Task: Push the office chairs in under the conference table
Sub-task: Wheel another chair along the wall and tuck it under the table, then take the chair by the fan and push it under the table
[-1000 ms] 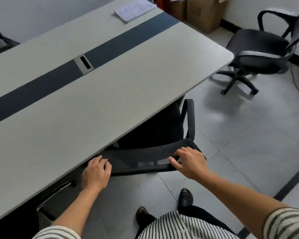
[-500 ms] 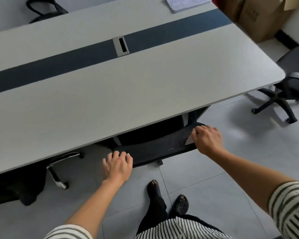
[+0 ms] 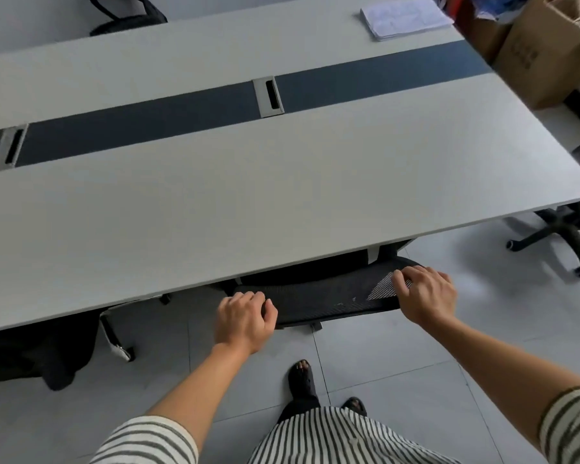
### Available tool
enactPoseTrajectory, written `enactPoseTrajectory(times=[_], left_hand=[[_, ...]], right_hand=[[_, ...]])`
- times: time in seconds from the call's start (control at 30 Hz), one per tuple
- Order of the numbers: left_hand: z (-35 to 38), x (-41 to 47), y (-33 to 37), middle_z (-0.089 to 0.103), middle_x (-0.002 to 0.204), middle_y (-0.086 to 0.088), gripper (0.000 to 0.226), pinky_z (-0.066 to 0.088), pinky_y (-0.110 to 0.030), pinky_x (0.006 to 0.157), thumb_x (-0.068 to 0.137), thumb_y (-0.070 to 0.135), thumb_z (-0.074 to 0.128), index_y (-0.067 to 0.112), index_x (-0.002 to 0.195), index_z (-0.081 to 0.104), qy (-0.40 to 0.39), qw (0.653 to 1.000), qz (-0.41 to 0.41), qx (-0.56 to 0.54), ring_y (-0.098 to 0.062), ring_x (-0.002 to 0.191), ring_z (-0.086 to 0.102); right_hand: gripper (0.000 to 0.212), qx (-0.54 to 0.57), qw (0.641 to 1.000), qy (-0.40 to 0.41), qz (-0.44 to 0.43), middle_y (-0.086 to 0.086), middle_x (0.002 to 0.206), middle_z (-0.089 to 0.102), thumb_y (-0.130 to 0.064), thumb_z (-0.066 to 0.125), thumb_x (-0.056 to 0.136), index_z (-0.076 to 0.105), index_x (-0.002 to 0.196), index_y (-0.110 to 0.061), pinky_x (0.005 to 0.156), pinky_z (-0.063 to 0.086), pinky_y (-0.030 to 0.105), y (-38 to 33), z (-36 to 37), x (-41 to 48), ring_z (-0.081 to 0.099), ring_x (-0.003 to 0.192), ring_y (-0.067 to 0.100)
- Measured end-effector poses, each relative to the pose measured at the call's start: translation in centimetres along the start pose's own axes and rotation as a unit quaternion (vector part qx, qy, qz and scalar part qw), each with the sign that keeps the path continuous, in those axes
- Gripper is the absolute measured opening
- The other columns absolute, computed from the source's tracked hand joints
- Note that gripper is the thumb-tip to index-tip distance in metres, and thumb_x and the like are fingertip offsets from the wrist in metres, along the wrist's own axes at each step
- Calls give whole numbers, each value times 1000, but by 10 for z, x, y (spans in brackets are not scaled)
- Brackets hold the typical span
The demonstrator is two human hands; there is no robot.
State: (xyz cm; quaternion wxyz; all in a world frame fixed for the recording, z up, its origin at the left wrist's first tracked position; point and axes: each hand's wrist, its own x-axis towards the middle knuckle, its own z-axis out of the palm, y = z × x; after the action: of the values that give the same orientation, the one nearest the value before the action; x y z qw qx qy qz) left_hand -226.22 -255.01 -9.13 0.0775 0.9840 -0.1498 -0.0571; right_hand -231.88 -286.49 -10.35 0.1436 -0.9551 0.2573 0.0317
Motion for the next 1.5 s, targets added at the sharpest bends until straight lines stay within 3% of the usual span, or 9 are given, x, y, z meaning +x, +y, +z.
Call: enactPoseTrajectory(times=[0.13, 0.27, 0.43, 0.6, 0.87, 1.0, 1.1, 1.23, 1.5], left_hand=[[-2, -6, 1, 60, 56, -3, 37, 46, -35, 56, 80, 34, 34, 15, 54, 53, -21, 1000, 12, 7, -28, 56, 57], [-2, -12, -4, 66, 82, -2, 50, 43, -37, 74, 83, 43, 19, 17, 75, 61, -97, 995, 2, -8, -26, 80, 59], [-22, 3, 39, 67, 90, 4, 24, 50, -36, 74, 90, 36, 46, 23, 103, 61, -150, 979, 23, -136, -21, 83, 62], [-38, -8, 131, 69, 81, 9, 17, 53, -30, 76, 88, 32, 56, 24, 100, 65, -192, 938, 99, -270, -4, 78, 63], [-14, -38, 269, 71, 80, 7, 6, 43, -8, 63, 85, 25, 63, 26, 88, 68, -237, 914, 169, -282, 4, 78, 62], [4, -53, 349, 71, 82, 4, 8, 51, -20, 72, 86, 26, 62, 27, 91, 68, -272, 898, 177, -297, 0, 80, 64], [7, -57, 407, 70, 84, 7, 9, 49, -17, 70, 88, 29, 60, 29, 94, 67, -295, 880, 215, -303, 1, 83, 63], [14, -35, 466, 70, 86, 7, 10, 47, -15, 69, 88, 29, 60, 28, 96, 66, -300, 875, 228, -305, 0, 84, 63], [54, 56, 600, 71, 82, 7, 7, 52, -24, 73, 87, 27, 62, 30, 91, 66, -324, 867, 263, -271, -6, 83, 66]], right_hand=[[38, 15, 1000, -20, 12, -1, 82, 67, -43, 35, 87, 58, 64, -23, 88, 35, 35, 1, -1, -1, 58, 90, 23], [19, 93, 994, -58, 0, -3, 98, 69, -34, 54, 89, 70, 93, -24, 83, 39, 32, 3, -14, -17, 59, 96, 22], [13, 167, 986, -1, 17, -11, 95, 63, -29, 63, 87, 69, 99, -25, 72, 43, 29, 38, -39, -78, 59, 87, 14], [15, 262, 956, -12, 133, -13, 85, 71, -35, 66, 85, 72, 95, -26, 69, 54, 28, 110, -56, -152, 65, 75, -2], [6, 335, 898, 60, 278, -23, 74, 71, -39, 65, 84, 65, 79, -43, 65, 49, 15, 246, -89, -255, 67, 74, -2], [20, 359, 868, 110, 326, -20, 77, 72, -60, 54, 73, 64, 82, -45, 71, 54, 22, 313, -106, -277, 68, 77, 1], [19, 368, 851, 136, 348, -18, 75, 72, -58, 55, 74, 64, 82, -44, 71, 56, 25, 351, -118, -278, 68, 76, 3], [10, 381, 832, 136, 380, -11, 76, 73, -29, 65, 86, 66, 83, -39, 75, 57, 29, 394, -129, -256, 69, 75, 5], [6, 388, 795, 179, 431, -23, 79, 71, -29, 67, 85, 70, 83, -35, 75, 56, 34, 501, -150, -175, 69, 76, 5]])
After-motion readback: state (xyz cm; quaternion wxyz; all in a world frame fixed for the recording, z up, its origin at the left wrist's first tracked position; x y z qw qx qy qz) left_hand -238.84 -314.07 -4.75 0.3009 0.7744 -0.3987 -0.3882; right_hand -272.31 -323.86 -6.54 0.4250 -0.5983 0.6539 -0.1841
